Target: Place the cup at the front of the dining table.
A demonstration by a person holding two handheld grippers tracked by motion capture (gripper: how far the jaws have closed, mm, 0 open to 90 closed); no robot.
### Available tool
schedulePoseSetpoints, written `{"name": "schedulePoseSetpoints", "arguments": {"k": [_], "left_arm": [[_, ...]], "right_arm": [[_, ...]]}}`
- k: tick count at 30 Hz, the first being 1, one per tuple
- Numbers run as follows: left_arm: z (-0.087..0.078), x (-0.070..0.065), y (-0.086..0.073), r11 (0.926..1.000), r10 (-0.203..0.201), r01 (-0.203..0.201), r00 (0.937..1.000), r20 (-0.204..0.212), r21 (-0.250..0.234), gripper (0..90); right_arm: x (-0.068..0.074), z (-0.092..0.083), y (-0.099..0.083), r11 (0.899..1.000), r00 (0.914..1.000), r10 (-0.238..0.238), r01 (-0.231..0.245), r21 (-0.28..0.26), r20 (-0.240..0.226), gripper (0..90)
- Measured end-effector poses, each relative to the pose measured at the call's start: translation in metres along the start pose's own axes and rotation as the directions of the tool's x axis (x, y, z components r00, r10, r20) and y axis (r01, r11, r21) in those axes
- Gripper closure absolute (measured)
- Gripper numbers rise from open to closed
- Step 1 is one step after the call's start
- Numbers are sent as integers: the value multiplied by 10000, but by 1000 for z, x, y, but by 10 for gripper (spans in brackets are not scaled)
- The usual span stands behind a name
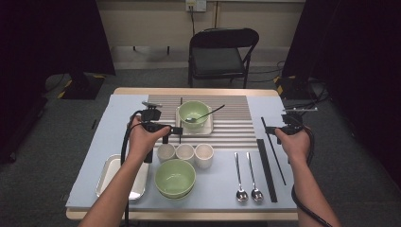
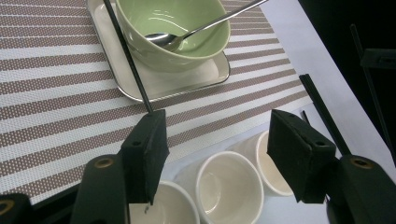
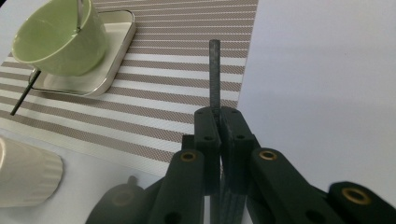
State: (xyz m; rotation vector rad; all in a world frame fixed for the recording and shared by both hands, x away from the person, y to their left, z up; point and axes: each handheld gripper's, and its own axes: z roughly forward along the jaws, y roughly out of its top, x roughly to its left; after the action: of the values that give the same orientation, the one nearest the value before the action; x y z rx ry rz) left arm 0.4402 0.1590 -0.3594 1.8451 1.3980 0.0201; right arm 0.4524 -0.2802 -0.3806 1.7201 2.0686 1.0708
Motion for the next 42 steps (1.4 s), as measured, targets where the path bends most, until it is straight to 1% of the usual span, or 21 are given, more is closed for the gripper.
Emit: {"name": "schedulePoseSetpoints", "arguments": {"k": [2,3,4,6,11,12,13,14,15,19,24,28,29,30,31,32,33,35,39,41,42], "left_arm": [[0,-1,0,9999,117,-117,9999,38,39,381],[1,-3,0,10000,73,-73,10000,65,29,381],[1,-3,0,9998,167,-167,9998,87,76,381],[2,-6,-1,9998,151,-153,9997,199,90,378],[6,-14,0,9995,283,-287,9991,315,122,378],[7,-16,0,9996,244,-248,9991,350,124,378],[7,-16,0,9993,339,-345,9989,336,175,378],[9,-18,0,9995,286,-291,9989,377,127,378],[10,-19,0,9992,336,-344,9987,379,202,378],[13,-24,0,9990,386,-397,9980,493,218,379],[17,-29,-1,9977,569,-587,9970,525,341,378],[18,-34,-1,9976,570,-592,9965,604,356,378],[18,-35,-1,9968,681,-706,9958,617,381,379],[19,-37,-1,9971,636,-661,9959,650,373,378],[19,-38,-1,9960,765,-793,9949,664,410,378],[19,-40,-1,9963,726,-755,9950,691,399,379],[20,-41,-1,9948,865,-900,9936,721,473,378],[21,-45,-2,9952,844,-880,9934,775,438,379],[24,-50,-3,9932,976,-1030,9908,935,542,379],[25,-53,-3,9934,967,-1020,9907,954,522,378],[26,-54,-3,9925,1049,-1101,9900,944,522,378]], "right_arm": [[3,0,2,10000,10000,-49,48,-46,-42,865],[5,0,3,10000,10000,-54,53,-60,-62,865],[6,0,5,9999,9999,-71,71,-91,-104,865],[9,-1,7,9998,9999,-93,91,-155,-128,865],[16,-2,12,9995,9995,-150,143,-270,-260,865],[17,-2,13,9994,9995,-139,130,-318,-284,865],[18,-2,14,9993,9994,-196,187,-337,-277,865],[20,-3,15,9991,9993,-205,194,-366,-314,865],[22,-3,16,9991,9991,-198,183,-376,-378,865],[27,-3,20,9986,9986,-279,258,-460,-445,865],[35,-4,24,9981,9979,-373,346,-517,-535,865],[40,-4,27,9976,9972,-428,393,-570,-610,865],[41,-4,28,9978,9973,-407,374,-555,-604,865],[42,-5,29,9974,9970,-443,406,-588,-633,865],[43,-5,29,9973,9969,-466,428,-600,-635,865],[45,-5,30,9974,9967,-442,402,-605,-674,865],[45,-5,31,9972,9966,-451,408,-632,-686,865],[48,-5,32,9970,9964,-481,436,-647,-695,865],[53,-6,34,9960,9954,-571,515,-735,-767,865],[55,-6,35,9957,9952,-567,506,-772,-796,865],[56,-6,36,9952,9948,-623,558,-803,-808,865]]}}
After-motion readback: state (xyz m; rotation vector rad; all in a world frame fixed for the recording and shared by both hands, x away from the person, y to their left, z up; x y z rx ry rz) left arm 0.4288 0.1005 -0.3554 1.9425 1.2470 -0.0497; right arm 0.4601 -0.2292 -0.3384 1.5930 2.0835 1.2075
